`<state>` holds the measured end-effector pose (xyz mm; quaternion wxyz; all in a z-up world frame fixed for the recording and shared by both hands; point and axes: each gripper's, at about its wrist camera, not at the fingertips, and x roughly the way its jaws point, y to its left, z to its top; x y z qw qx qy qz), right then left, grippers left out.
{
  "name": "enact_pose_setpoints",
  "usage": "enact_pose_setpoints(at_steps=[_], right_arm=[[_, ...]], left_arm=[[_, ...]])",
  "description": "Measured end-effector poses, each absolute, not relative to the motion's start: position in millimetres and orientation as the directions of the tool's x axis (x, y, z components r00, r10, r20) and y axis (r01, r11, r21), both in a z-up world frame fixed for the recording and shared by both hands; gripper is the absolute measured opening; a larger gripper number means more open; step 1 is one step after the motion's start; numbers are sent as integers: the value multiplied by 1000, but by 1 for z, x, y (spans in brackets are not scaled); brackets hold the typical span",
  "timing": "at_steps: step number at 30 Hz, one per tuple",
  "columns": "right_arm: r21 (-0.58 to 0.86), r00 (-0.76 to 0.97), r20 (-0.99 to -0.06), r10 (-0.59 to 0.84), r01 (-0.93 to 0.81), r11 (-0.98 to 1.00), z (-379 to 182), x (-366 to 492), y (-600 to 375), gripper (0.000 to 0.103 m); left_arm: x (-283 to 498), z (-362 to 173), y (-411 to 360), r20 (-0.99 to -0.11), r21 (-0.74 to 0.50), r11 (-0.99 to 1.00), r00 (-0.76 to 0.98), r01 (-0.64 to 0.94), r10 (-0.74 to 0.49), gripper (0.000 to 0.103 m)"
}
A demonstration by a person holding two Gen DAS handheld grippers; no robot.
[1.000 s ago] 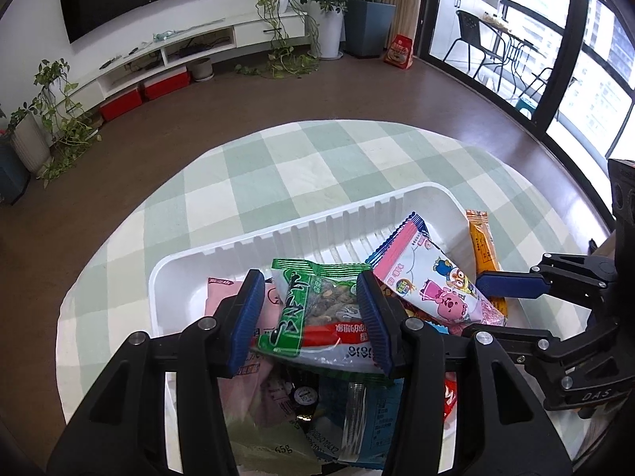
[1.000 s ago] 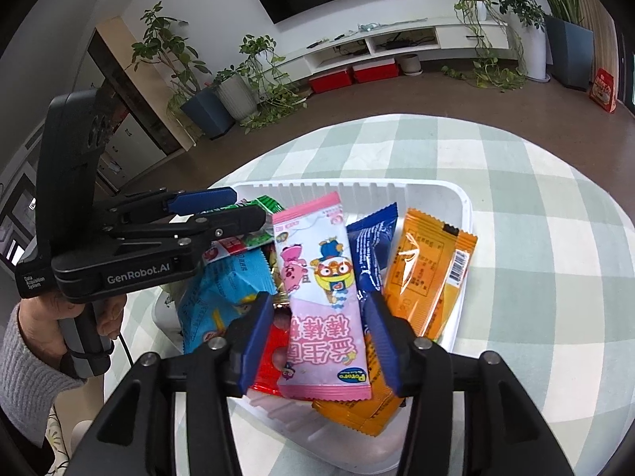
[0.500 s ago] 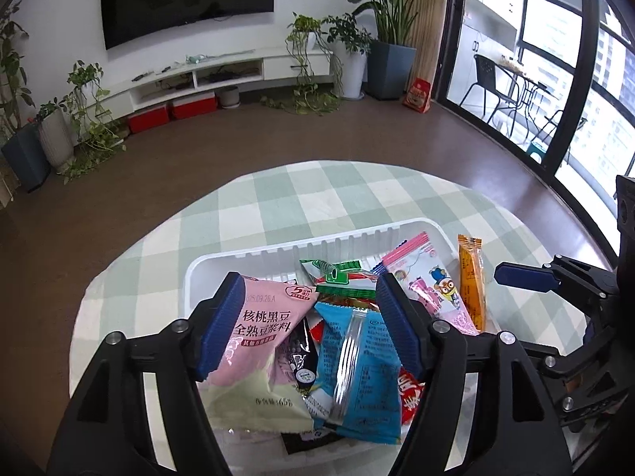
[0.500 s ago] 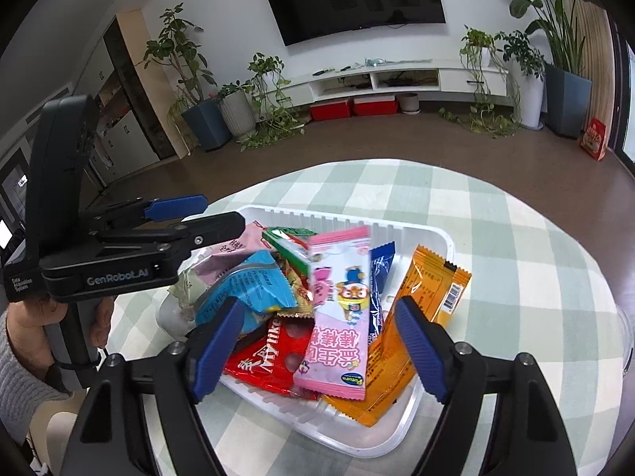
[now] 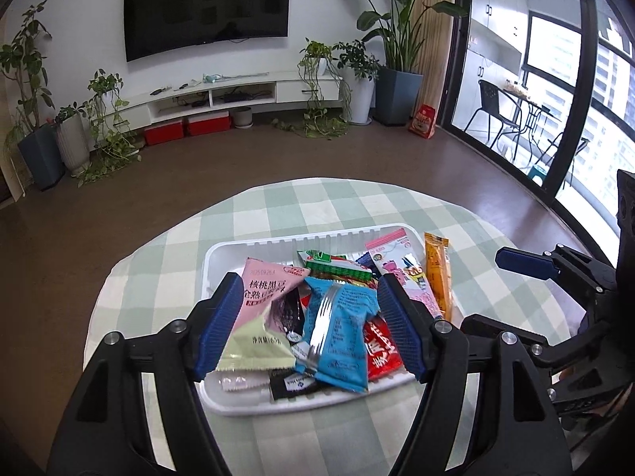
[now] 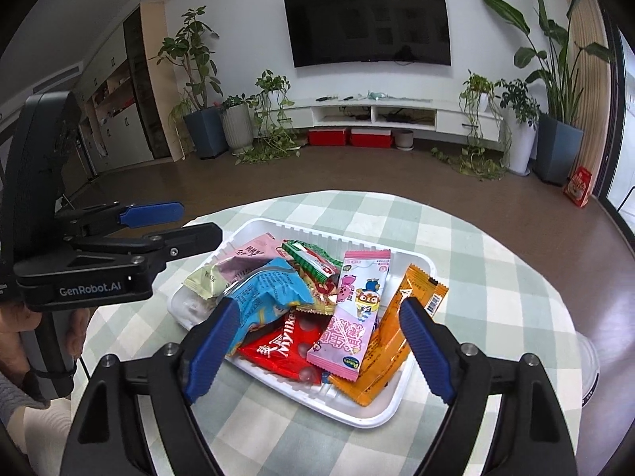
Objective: Organize snacks
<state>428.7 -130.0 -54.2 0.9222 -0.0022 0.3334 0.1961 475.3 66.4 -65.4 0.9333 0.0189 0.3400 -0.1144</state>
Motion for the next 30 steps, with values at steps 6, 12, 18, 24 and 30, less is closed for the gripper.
enact_pose_setpoints(at_steps=[6, 12, 18, 24, 30], right_arm=[[86, 730, -594, 338, -360, 929, -47, 406, -129, 88], [61, 753, -572, 323, -354, 933, -42, 385, -127, 88], [49, 774, -556, 303, -333, 942, -42, 362, -129, 89], [43, 788, -546, 286, -314, 948, -47, 342, -131, 90], [40, 800, -529, 283, -309, 950, -51, 325, -132, 92]], left_arm=[[439, -61, 69, -626, -61, 977, 755, 204, -197, 68], [402, -58, 65, -613, -56, 982, 770, 181, -177, 68], [367, -49, 60, -586, -51, 984, 793, 169, -166, 69], [333, -38, 51, -547, -25, 989, 826, 148, -138, 77], [302, -32, 40, -531, 2, 993, 841, 118, -99, 79]])
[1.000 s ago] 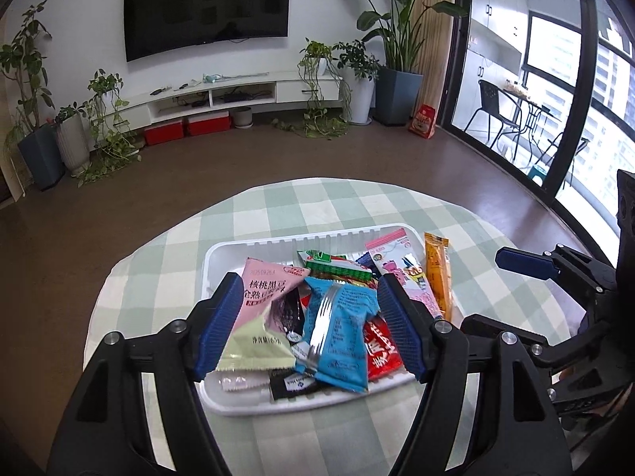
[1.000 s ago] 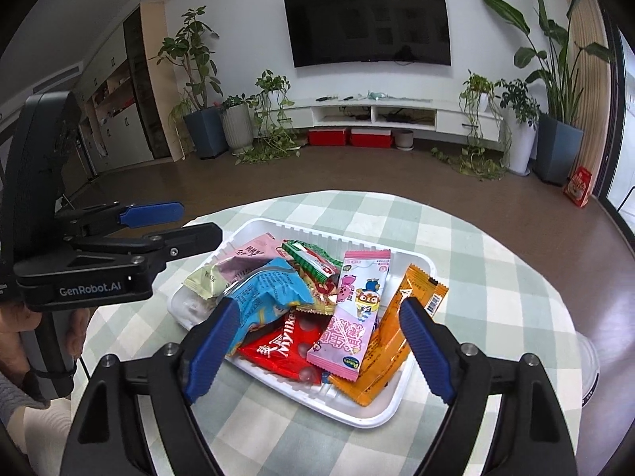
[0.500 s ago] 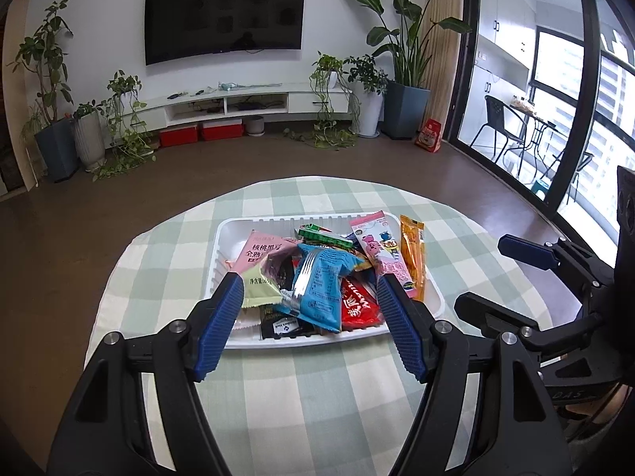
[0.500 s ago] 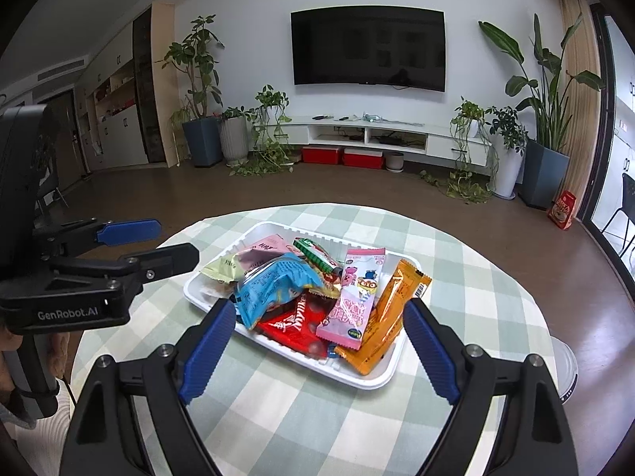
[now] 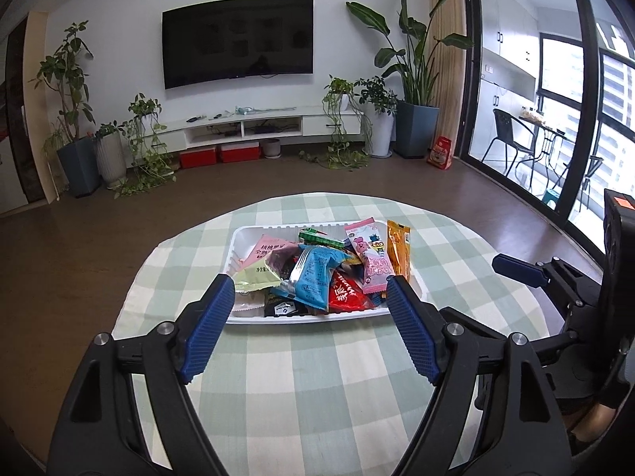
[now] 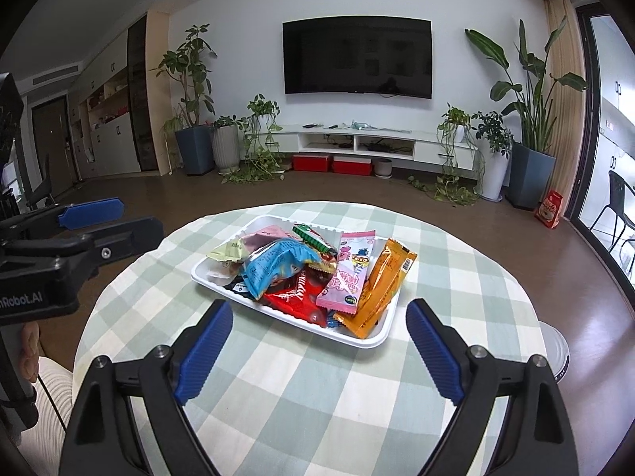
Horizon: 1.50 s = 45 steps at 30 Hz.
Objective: Organize snacks
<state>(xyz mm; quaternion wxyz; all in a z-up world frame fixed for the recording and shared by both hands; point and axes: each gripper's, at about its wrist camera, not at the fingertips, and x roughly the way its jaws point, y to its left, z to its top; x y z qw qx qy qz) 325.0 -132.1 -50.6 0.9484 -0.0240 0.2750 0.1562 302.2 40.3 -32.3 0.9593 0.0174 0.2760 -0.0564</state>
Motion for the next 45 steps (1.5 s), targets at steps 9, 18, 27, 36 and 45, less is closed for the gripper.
enact_pose_setpoints(at_steps=[9, 18, 27, 36, 45], right_arm=[[25, 829, -481, 286, -313, 949, -53, 309, -136, 100], [52, 830, -473, 296, -309, 950, -55, 307, -145, 100], [64, 828, -471, 306, -313, 947, -57, 306, -148, 100], [74, 826, -472, 308, -311, 948, -58, 304, -149, 100], [74, 825, -473, 309, -312, 947, -57, 303, -150, 100]], left_arm=[[282, -29, 25, -516, 45, 997, 856, 67, -34, 82], [273, -29, 15, -488, 88, 996, 870, -25, 65, 89], [266, -36, 4, -481, 139, 988, 867, -70, 129, 90], [264, -38, 6, -485, 103, 991, 866, -85, 124, 90], [264, -36, 6, -472, 103, 989, 870, -105, 142, 90]])
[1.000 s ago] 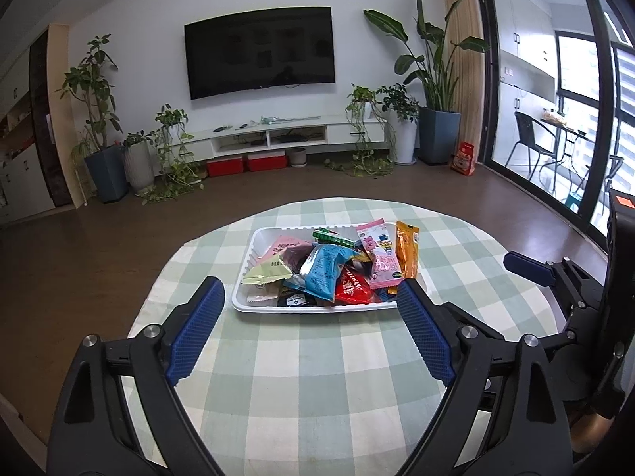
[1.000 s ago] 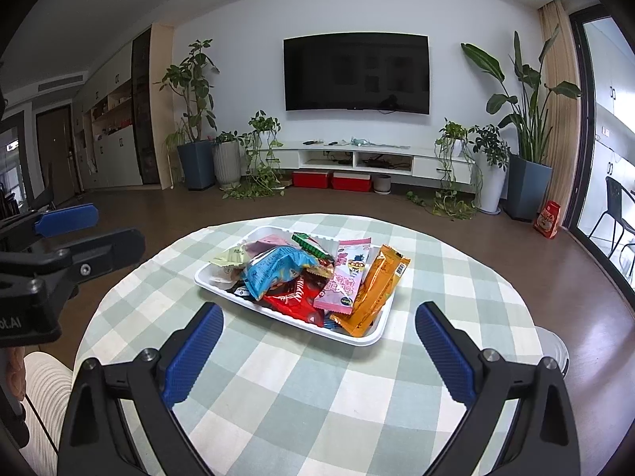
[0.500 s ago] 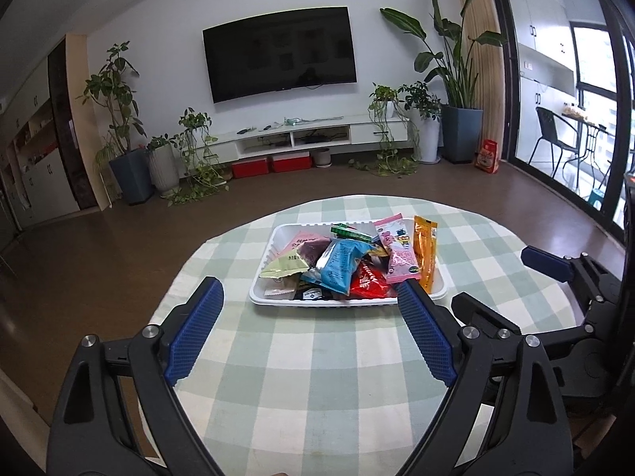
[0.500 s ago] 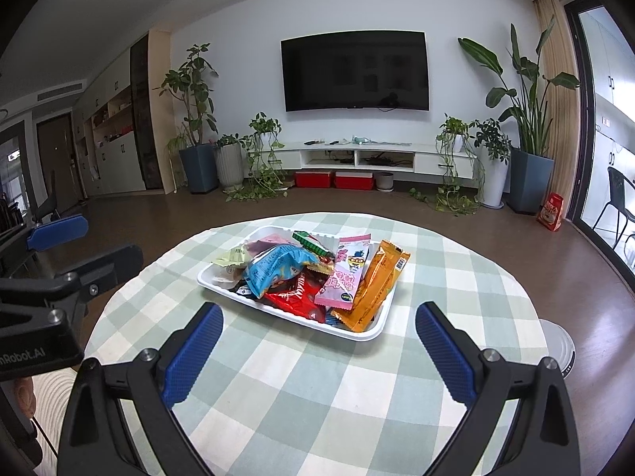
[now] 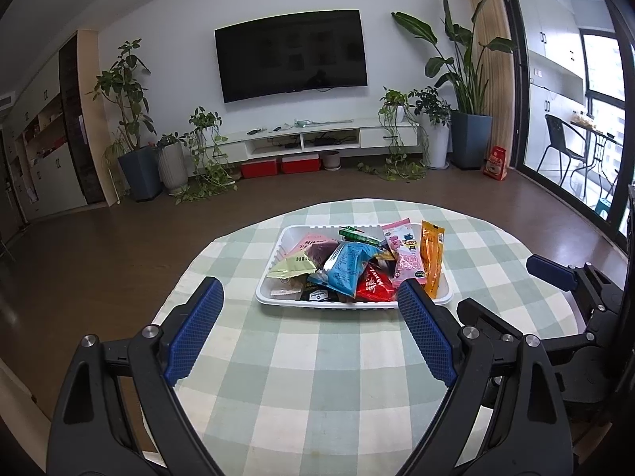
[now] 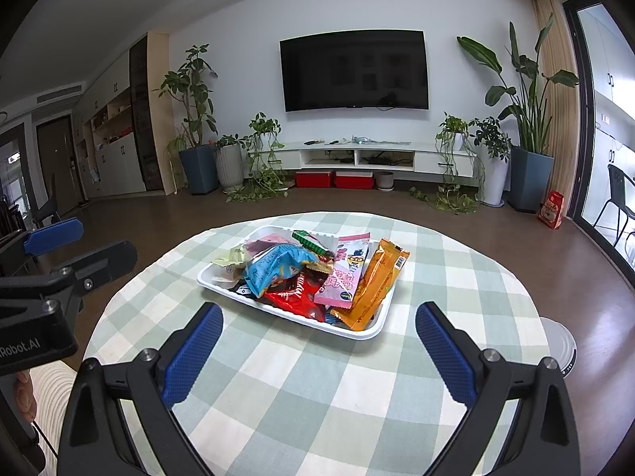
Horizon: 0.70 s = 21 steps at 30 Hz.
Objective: Organize snacks
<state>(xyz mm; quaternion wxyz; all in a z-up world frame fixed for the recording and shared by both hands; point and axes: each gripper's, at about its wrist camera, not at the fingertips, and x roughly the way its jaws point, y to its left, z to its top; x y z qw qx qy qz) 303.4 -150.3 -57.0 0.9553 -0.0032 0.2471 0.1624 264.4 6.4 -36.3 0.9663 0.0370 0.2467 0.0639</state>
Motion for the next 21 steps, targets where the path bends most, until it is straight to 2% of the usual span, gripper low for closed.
enact_pose_setpoints(at_steps=[21], right_arm=[[79, 823, -476, 311, -312, 947, -58, 301, -151, 101]], left_arm=[[265, -35, 10, -468, 105, 988, 871, -114, 150, 90]])
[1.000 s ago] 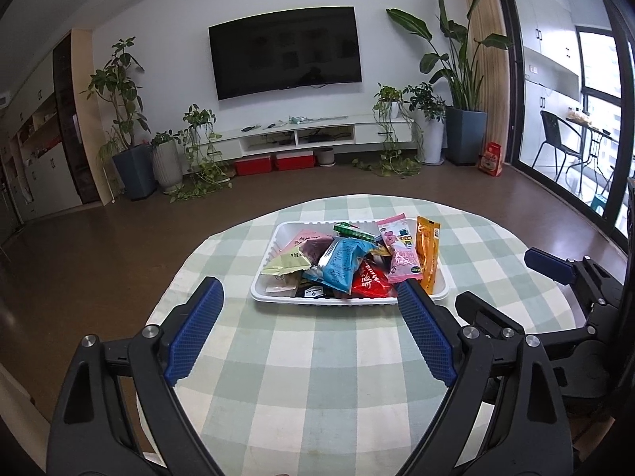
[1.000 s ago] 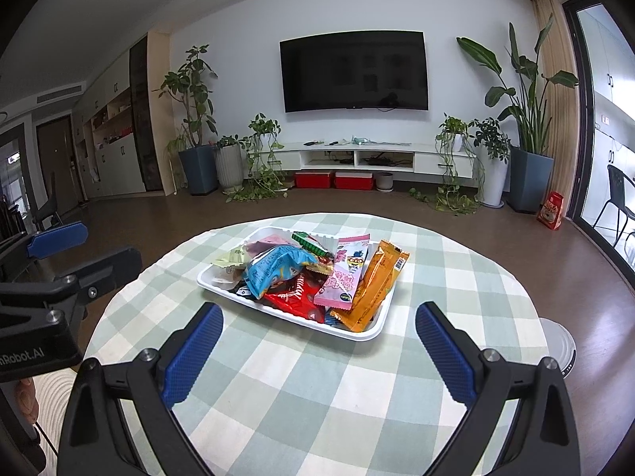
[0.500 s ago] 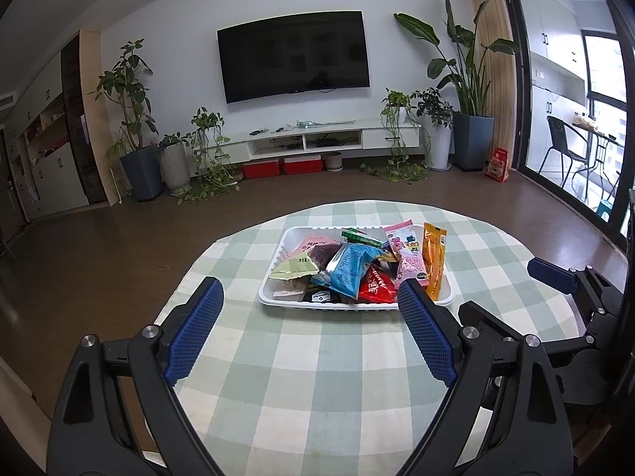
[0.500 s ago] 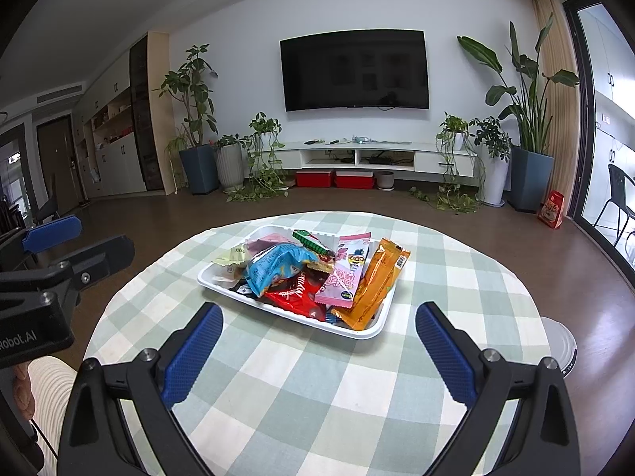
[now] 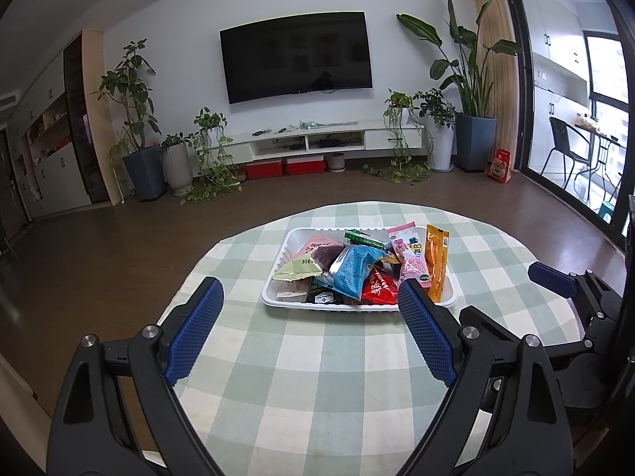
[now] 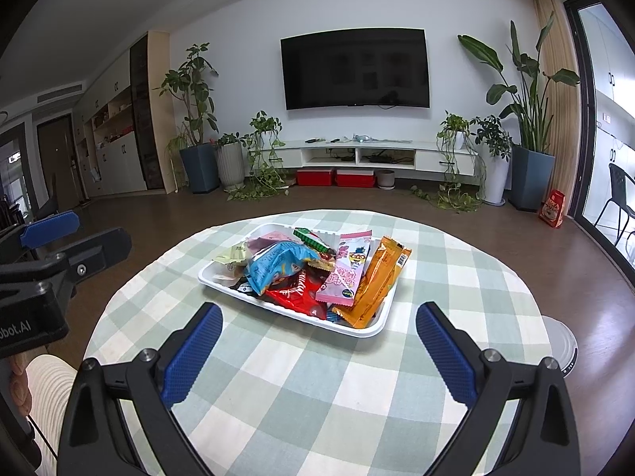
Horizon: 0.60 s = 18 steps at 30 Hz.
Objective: Organize snacks
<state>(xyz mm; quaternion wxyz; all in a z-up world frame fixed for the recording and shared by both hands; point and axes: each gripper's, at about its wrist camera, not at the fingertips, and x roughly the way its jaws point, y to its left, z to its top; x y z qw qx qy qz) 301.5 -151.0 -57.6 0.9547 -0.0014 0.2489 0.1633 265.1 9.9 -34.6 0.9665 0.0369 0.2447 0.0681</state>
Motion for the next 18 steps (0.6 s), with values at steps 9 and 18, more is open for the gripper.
enact_pose_setpoints(at_steps=[9, 18], right_arm=[[82, 821, -477, 313, -314, 946, -58, 301, -151, 101], [80, 822, -477, 312, -313, 946, -57, 301, -151, 101]], left_arm=[[267, -34, 12, -469, 104, 988, 870, -115, 150, 90], [267, -34, 13, -466, 107, 987, 871, -119, 156, 90]])
